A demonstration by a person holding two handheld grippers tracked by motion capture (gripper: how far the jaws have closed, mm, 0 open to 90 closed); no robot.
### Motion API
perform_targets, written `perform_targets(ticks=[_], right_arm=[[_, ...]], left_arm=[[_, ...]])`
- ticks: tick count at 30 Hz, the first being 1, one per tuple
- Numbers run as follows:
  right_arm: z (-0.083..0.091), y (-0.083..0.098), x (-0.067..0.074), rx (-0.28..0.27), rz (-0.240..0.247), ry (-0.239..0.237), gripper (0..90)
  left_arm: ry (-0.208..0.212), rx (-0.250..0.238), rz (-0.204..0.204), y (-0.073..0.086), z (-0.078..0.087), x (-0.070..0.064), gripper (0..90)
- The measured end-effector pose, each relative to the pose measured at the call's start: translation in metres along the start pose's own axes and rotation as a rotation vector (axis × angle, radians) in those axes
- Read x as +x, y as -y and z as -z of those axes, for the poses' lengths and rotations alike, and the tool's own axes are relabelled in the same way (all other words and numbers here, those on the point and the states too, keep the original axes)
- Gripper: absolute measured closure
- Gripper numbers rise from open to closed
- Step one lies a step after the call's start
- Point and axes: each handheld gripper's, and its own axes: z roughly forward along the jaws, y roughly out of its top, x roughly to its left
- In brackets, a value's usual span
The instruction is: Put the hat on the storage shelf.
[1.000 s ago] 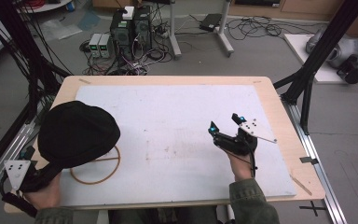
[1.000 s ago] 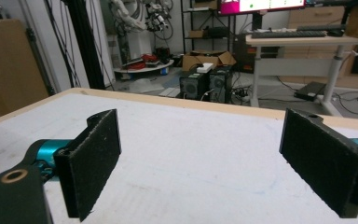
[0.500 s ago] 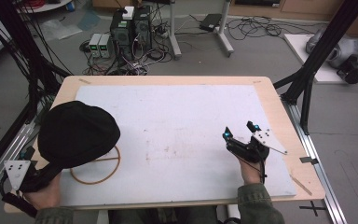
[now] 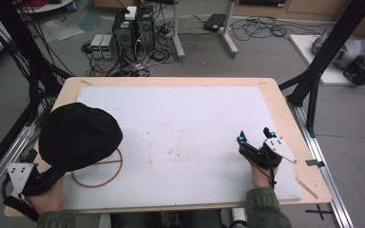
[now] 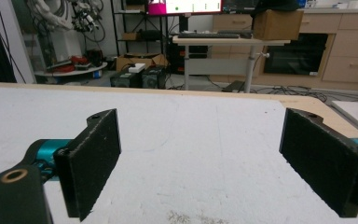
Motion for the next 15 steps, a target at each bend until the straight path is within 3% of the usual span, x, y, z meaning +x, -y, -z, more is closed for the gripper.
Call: perform_targets(ticks=[15], right_arm=[[-0.0014, 0.0007, -0.0003, 0.006, 0.007, 0.018, 11.8]], left_arm=[[0.006, 0.005, -0.010, 0.0002, -0.0012, 0.0008, 12.6]])
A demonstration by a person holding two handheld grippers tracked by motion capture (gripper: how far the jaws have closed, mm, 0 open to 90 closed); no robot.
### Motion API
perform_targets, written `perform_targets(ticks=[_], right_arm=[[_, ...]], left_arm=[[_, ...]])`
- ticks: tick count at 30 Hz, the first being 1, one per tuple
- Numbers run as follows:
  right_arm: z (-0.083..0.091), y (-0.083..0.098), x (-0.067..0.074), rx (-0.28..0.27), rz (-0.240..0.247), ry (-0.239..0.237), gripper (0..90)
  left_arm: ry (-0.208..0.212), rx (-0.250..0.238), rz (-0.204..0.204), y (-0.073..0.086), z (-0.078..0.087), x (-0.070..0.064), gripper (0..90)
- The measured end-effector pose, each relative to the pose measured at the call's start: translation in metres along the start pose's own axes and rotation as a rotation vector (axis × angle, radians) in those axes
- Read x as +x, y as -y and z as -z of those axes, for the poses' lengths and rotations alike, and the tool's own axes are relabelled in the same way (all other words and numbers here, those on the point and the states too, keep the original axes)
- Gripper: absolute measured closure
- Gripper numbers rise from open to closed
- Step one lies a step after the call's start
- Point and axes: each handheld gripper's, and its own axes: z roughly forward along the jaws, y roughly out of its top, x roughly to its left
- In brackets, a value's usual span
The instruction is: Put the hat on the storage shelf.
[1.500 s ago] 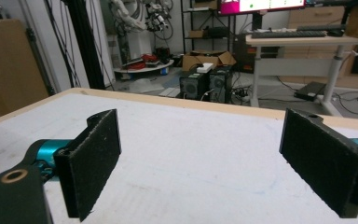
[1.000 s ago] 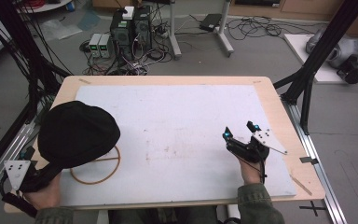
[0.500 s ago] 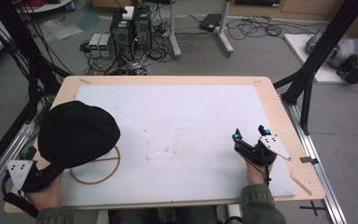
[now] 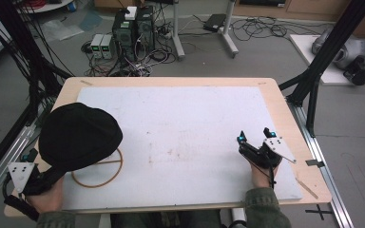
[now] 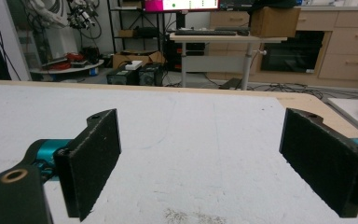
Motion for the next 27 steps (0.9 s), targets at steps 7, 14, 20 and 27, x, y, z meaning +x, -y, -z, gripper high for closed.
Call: perform_targets(ticks=[7, 14, 20, 27], right_arm=[[0.0015, 0.0010, 0.0004, 0.006, 0.008, -0.001, 11.8], [0.0026, 0.0046, -0.0059, 0.016, -0.032, 0.003, 11.8], [0.0017, 0.0068, -0.0058, 0.035, -0.033, -0.005, 11.8], [0.0018, 0.0076, -0.0035, 0.043, -0.022, -0.020, 11.8]], left_arm=[[0.008, 0.001, -0.002, -0.0006, -0.0010, -0.0028, 12.6], [0.012, 0.003, -0.005, -0.0005, -0.0018, -0.0041, 12.6], [0.012, 0.001, 0.003, -0.0003, -0.0024, -0.0036, 12.6], [0.015, 0.001, 0.005, -0.0006, -0.0022, -0.0035, 12.6]])
